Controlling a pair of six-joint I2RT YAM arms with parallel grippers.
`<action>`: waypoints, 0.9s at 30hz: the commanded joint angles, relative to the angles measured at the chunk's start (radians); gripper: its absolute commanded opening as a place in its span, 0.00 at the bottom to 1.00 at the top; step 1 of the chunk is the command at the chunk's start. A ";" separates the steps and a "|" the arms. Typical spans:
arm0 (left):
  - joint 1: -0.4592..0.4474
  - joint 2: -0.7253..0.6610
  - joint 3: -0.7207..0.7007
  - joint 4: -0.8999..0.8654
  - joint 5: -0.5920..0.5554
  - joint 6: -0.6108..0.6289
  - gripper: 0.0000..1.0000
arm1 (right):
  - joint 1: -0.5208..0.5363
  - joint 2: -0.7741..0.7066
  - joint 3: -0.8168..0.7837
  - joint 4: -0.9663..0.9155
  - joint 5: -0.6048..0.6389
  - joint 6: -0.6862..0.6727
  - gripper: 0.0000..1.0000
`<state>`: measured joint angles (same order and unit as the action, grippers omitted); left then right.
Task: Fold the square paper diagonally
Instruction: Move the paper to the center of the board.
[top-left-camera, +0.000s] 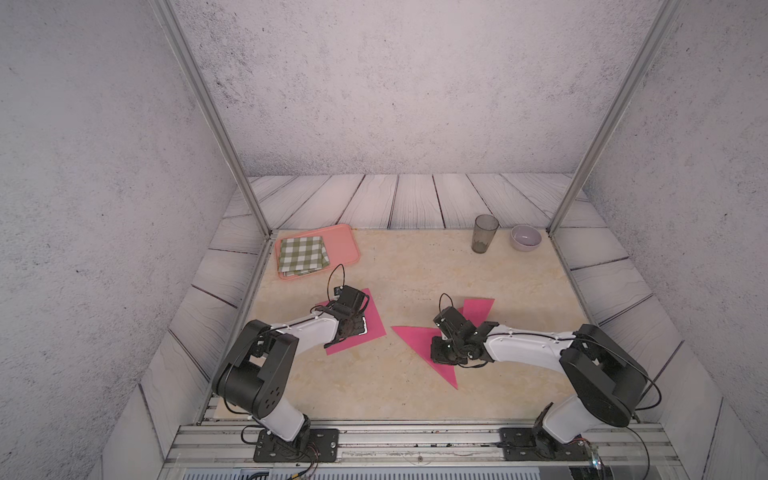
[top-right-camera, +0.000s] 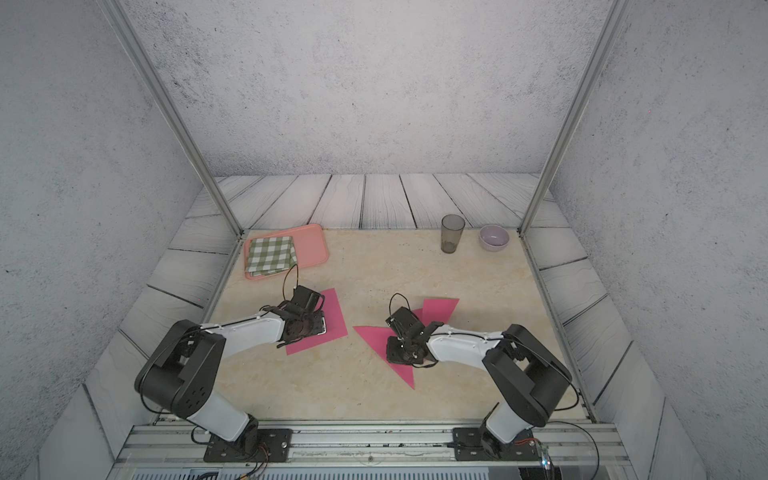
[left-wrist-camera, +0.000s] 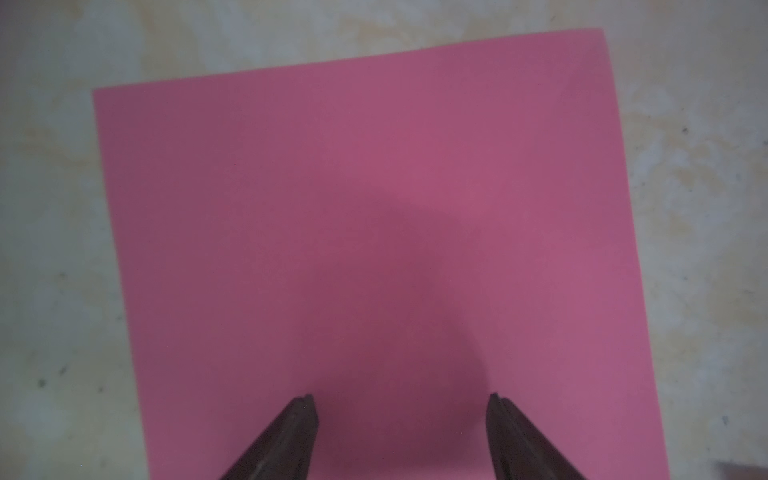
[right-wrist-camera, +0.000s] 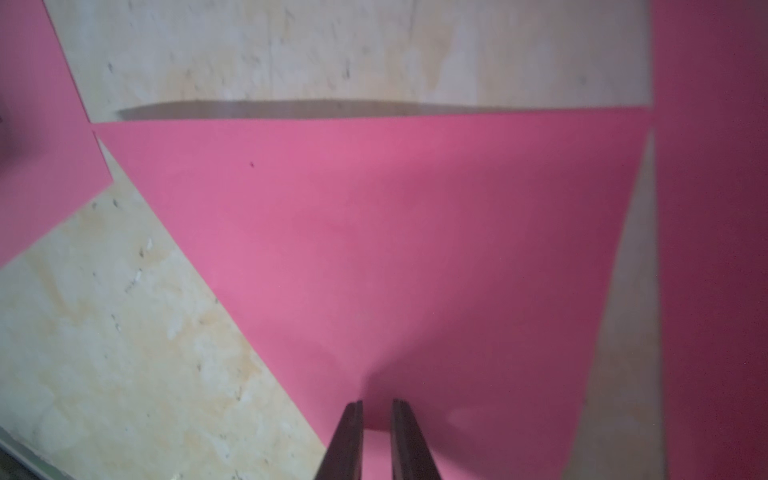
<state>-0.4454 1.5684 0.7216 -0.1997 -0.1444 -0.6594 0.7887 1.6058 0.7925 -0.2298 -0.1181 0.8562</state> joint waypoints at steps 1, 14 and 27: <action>-0.003 0.006 -0.093 -0.175 0.103 -0.089 0.71 | -0.021 0.088 0.077 0.013 -0.007 -0.019 0.17; -0.229 -0.134 -0.144 -0.319 0.045 -0.184 0.70 | -0.107 0.308 0.345 0.041 -0.065 -0.050 0.16; -0.495 -0.157 -0.121 -0.404 0.000 -0.295 0.69 | -0.121 0.147 0.447 -0.063 -0.156 -0.177 0.27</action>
<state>-0.8890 1.3888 0.6140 -0.4751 -0.2062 -0.9012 0.6662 1.8694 1.2091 -0.2241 -0.2478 0.7300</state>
